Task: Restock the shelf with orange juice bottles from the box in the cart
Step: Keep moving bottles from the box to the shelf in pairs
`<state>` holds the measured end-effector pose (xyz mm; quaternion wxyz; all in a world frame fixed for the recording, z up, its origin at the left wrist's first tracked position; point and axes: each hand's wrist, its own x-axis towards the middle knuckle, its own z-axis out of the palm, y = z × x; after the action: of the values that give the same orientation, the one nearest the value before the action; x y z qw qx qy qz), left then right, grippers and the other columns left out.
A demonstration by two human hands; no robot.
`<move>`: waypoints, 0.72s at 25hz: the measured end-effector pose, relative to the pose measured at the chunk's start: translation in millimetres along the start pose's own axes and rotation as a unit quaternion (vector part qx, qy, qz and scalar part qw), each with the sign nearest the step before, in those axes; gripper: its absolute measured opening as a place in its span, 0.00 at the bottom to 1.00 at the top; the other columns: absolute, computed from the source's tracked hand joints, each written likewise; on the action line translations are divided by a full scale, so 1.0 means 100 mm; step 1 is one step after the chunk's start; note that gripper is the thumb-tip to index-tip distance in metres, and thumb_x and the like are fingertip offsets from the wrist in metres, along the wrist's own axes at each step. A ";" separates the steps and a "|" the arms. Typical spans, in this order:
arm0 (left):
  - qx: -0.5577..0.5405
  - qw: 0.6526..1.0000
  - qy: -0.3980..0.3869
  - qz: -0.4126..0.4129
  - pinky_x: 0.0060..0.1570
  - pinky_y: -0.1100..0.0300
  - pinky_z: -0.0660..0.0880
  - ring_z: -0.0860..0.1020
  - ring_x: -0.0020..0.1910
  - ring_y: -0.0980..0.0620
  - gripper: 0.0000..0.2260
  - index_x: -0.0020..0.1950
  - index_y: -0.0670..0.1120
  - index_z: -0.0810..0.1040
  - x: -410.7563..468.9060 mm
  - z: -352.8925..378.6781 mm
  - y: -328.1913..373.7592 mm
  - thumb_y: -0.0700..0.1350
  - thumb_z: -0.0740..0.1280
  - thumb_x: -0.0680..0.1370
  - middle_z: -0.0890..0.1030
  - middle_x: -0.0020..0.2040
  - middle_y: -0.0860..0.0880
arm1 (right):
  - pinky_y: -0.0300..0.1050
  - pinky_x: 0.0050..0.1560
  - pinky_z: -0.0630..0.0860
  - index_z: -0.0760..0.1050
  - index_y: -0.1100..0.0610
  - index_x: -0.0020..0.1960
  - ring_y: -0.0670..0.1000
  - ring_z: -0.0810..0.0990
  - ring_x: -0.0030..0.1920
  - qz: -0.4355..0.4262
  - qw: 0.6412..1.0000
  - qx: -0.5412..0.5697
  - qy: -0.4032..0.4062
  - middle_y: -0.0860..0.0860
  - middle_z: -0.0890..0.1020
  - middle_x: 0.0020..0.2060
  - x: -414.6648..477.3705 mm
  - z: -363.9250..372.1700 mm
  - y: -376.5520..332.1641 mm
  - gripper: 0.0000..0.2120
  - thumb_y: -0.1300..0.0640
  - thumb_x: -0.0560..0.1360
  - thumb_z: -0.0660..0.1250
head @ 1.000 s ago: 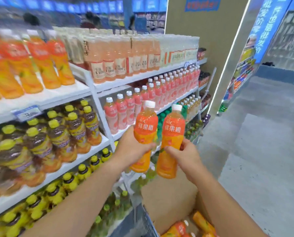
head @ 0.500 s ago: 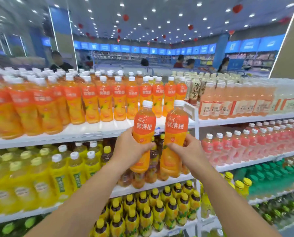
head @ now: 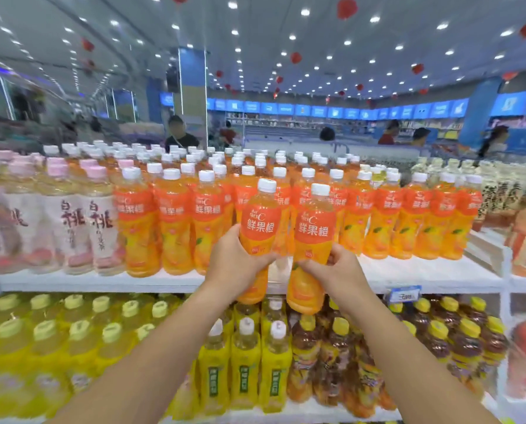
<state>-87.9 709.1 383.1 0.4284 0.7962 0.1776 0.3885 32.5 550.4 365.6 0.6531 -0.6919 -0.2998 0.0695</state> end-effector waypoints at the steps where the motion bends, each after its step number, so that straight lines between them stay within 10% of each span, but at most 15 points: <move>1: 0.002 1.000 0.003 0.001 0.37 0.77 0.72 0.76 0.38 0.72 0.21 0.52 0.55 0.76 0.07 -0.04 -0.05 0.47 0.83 0.66 0.79 0.41 0.64 | 0.41 0.40 0.82 0.81 0.53 0.49 0.45 0.86 0.42 -0.003 1.000 0.002 -0.007 0.47 0.88 0.41 0.09 0.10 0.00 0.11 0.62 0.70 0.78; 18: -0.026 0.992 0.120 -0.018 0.56 0.61 0.77 0.78 0.58 0.61 0.26 0.67 0.57 0.72 0.41 0.35 -0.41 0.52 0.78 0.72 0.80 0.57 0.62 | 0.56 0.54 0.83 0.79 0.52 0.57 0.51 0.86 0.51 -0.029 0.996 0.035 -0.075 0.49 0.87 0.49 0.92 0.41 0.41 0.15 0.57 0.71 0.74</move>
<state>-32.7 738.4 356.4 0.4315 0.7295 0.2320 0.4774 100.5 633.6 348.4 0.6546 -0.6521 -0.3655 0.1125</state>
